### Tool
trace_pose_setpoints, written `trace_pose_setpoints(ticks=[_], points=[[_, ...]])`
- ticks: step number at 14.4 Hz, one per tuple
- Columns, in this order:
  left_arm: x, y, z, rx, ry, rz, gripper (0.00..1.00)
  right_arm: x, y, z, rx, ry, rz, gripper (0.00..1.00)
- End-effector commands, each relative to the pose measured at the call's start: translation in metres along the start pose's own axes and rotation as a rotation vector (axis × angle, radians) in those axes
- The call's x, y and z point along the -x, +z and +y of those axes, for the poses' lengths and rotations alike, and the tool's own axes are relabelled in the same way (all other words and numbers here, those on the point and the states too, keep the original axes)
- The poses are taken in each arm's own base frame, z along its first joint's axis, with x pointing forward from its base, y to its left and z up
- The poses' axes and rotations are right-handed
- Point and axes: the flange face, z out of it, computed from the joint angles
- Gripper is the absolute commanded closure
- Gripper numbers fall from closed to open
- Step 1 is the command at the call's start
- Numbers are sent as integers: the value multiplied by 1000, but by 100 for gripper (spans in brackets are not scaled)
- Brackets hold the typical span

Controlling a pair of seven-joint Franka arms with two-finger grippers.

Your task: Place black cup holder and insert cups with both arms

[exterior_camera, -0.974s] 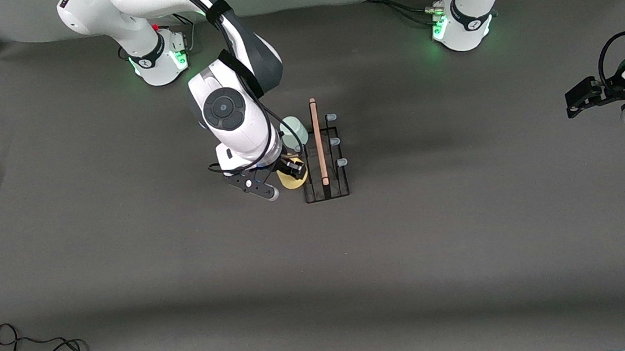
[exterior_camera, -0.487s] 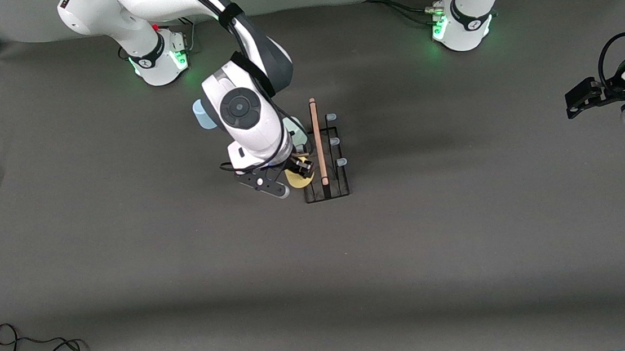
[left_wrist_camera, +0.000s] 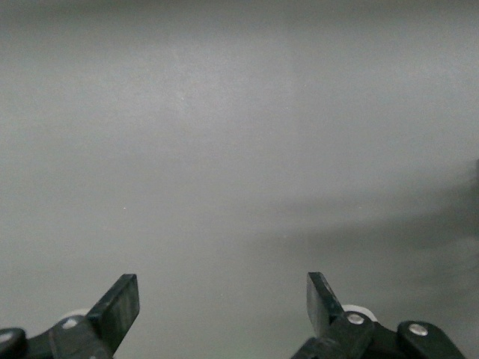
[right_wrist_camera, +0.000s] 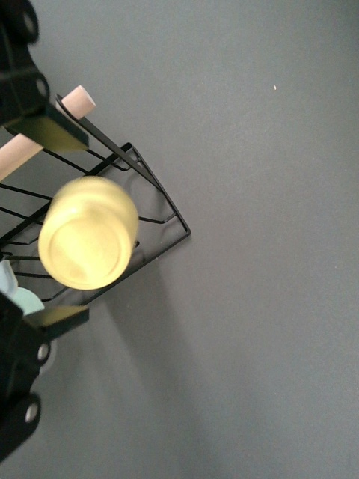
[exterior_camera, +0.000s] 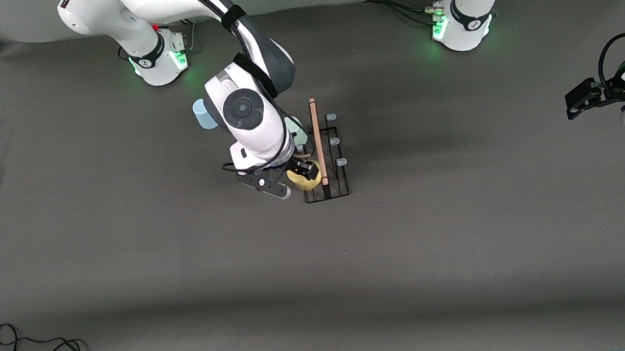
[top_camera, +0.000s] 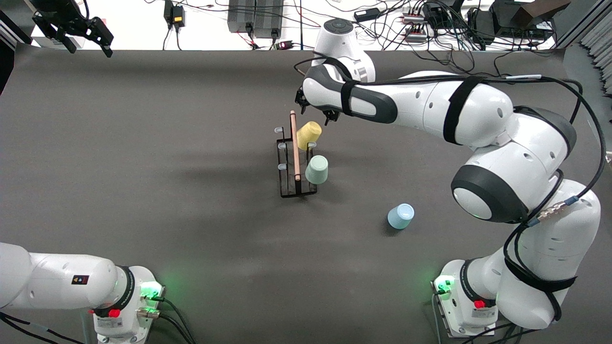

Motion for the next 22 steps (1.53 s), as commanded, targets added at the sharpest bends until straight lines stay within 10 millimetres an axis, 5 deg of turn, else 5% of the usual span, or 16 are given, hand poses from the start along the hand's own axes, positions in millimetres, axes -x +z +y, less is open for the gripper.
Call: trace_pose_setpoints(ticks=[1,4,7,13,18,22], points=[[-2,-4,3,-6,-7,11,0,-10,-18,0,-8,16,13,0],[-2,-4,5,-6,-4,9,0,-36,-61,27,25,-38,-28,0],[-2,-4,5,-6,-5,9,0,-72,-115,77,79,-127,-120,0],[-2,-9,7,-7,-3,17,0,-153,-220,220,117,-289,-202,0],[-2,-10,8,2,-4,19,0,-197,-276,322,123,-380,-180,0],[-2,-11,8,5,-5,24,0,-204,-303,346,161,-368,-113,0]])
